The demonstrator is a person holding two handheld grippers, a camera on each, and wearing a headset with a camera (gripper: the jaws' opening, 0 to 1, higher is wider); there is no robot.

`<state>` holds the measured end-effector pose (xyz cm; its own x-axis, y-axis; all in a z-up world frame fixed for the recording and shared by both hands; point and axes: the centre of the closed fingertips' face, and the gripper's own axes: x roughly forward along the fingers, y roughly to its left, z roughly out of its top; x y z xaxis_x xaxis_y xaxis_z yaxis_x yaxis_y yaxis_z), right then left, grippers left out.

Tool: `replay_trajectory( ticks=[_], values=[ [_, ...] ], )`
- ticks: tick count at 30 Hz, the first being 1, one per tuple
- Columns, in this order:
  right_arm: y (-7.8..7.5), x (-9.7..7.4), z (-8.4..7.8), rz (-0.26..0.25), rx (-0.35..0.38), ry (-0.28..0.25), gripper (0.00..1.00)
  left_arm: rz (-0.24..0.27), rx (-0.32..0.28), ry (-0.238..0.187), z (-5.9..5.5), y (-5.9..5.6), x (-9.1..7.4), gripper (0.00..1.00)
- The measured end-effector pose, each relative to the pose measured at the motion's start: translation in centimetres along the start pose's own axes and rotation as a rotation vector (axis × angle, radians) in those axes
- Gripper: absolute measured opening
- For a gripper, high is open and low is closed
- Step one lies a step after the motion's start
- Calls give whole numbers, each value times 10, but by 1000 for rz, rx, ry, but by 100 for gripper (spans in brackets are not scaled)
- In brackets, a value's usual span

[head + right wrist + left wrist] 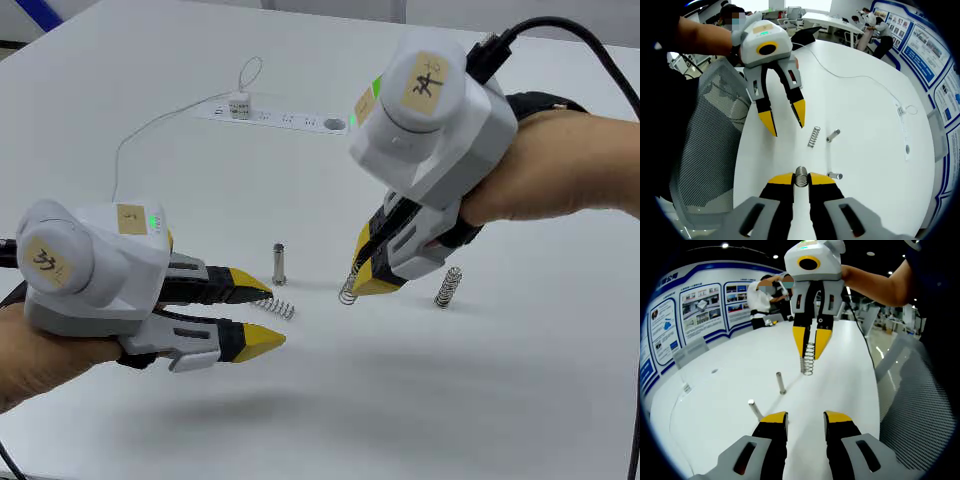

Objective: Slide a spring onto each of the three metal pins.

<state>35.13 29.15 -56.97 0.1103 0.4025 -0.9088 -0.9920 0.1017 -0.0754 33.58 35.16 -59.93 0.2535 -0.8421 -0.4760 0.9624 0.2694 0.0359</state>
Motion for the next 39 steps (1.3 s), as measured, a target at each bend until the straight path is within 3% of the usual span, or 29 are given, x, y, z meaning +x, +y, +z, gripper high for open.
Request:
replay_trajectory(
  ticks=[6,13,26,39],
  values=[
    [-19,-12,-9,-31,8,33,12,31,-16,-5,-4,5,-8,32],
    [-36,-14,-15,-50,11,65,12,62,-35,-11,-7,10,-16,35],
    [-66,3,-19,-49,13,120,12,91,-61,-16,-10,16,-20,39],
    [-68,19,-22,-23,21,148,12,101,-81,-17,-15,18,-22,43]
  ],
)
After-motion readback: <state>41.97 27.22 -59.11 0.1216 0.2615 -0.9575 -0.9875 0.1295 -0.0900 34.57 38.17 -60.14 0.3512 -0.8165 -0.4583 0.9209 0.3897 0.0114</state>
